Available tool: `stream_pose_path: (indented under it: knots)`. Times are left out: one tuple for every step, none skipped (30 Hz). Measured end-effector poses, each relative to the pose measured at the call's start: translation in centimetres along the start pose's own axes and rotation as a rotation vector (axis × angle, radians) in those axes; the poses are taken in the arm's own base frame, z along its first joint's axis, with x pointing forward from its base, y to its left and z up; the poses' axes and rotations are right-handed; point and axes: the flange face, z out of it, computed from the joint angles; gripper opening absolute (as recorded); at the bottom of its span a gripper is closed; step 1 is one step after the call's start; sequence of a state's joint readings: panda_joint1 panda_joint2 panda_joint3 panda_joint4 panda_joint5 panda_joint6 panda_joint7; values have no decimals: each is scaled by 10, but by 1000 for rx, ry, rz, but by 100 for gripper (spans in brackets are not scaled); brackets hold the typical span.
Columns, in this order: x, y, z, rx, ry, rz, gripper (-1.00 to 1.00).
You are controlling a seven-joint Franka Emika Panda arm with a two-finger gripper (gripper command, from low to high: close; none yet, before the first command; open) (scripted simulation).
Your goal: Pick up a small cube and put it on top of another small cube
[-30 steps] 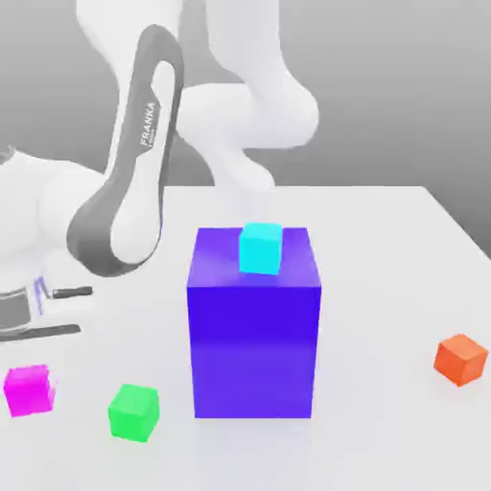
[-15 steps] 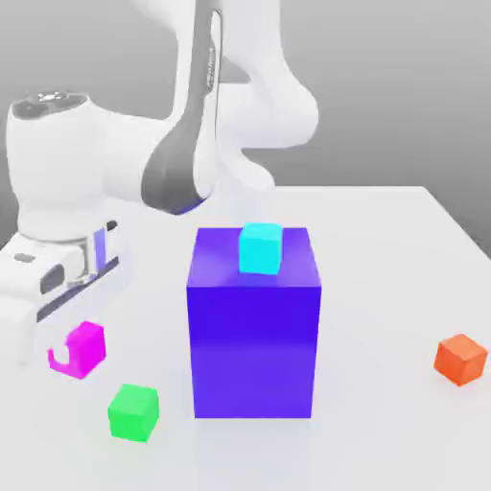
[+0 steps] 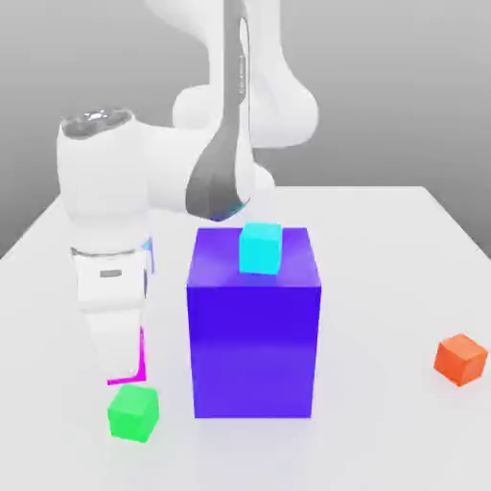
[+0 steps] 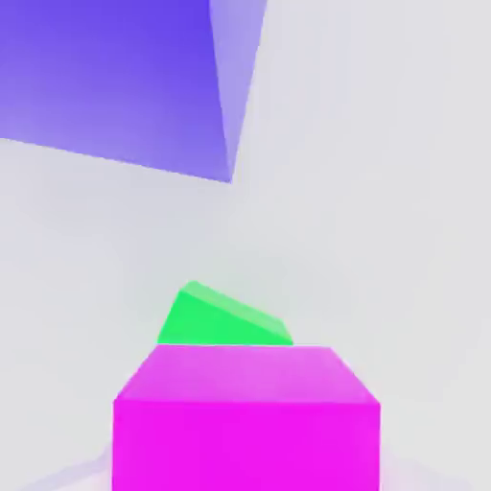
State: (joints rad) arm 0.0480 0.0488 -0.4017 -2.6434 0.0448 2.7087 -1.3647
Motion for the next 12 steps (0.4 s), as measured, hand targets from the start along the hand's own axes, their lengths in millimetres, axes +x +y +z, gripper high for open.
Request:
stream_pose_path:
  knots:
    - [0, 0, 4, 0, 0, -1, -100]
    - [0, 0, 8, 0, 0, -1, -100]
    - [0, 0, 12, 1, -1, 0, -100]
    - [-1, -1, 17, 3, -1, 0, -100]
    - [-1, -2, 23, 4, -2, 1, -100]
    - [-2, -3, 28, 7, -2, 2, -100]
    - [-2, -4, 34, 10, -3, 3, -100]
    - [-3, -5, 41, 13, -3, 4, -100]
    - [-4, -7, 47, 17, -4, 6, -100]
    - [-5, -8, 52, 19, -4, 7, 100]
    - [-5, -8, 52, 19, -4, 7, 100]
    - [-5, -8, 52, 19, -4, 7, 100]
